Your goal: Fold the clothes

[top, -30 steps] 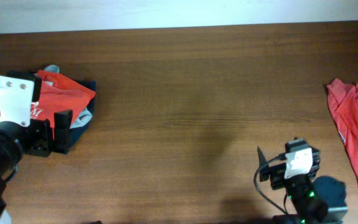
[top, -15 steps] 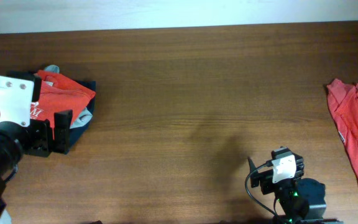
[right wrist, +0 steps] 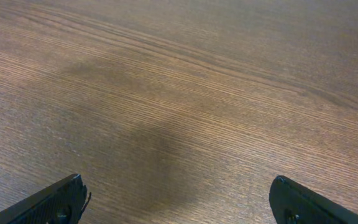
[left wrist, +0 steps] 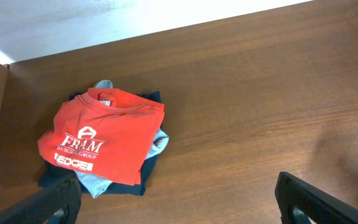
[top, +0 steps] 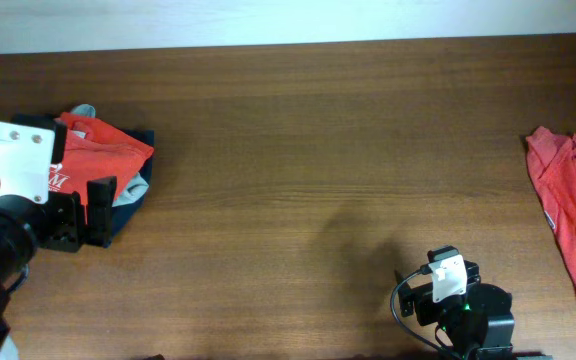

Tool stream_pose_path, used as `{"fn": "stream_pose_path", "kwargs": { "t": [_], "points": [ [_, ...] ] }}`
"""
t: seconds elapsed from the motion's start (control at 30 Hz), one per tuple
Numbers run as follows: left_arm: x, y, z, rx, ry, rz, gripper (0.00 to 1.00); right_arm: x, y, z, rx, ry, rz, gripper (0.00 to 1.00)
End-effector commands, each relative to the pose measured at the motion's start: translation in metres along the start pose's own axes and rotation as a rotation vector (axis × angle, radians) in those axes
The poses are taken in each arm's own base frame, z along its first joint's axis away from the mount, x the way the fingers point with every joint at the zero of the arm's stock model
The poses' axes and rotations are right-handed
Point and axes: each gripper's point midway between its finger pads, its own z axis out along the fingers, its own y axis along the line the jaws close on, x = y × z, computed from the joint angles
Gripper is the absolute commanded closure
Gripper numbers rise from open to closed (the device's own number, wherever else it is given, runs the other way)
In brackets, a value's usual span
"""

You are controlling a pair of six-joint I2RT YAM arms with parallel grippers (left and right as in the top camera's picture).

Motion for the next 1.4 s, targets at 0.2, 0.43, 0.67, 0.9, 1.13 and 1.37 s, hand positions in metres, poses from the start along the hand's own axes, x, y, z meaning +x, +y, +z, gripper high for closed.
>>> {"fn": "stream_pose_path", "kwargs": {
  "t": [0.2,0.43,0.67,0.9,1.13,1.37],
  "points": [
    [0.000,-0.001,-0.001,0.000,0.000,-0.009,0.01,0.001,0.003,0.001,-0.014,-0.006,-0.007,0.01],
    [0.004,-0.004,-0.001,0.010,0.015,-0.008,0.01,0.001,0.003,0.001,-0.014,-0.006,-0.007,0.01],
    [-0.013,-0.011,0.007,0.017,-0.050,0.060,0.01,0.001,0.003,0.001,-0.015,-0.006,-0.007,0.01],
    [-0.040,-0.029,0.049,0.008,-0.239,0.193,0.01,0.001,0.003,0.001,-0.014,-0.006,-0.007,0.01],
    [-0.016,-0.054,0.109,0.030,-0.410,0.253,0.01,0.001,0.003,0.001,-0.015,-0.006,-0.007,0.02],
    [0.050,-0.068,0.129,0.017,-0.549,0.264,0.01,0.001,0.003,0.001,-0.015,-0.006,-0.007,0.01]
  ]
}}
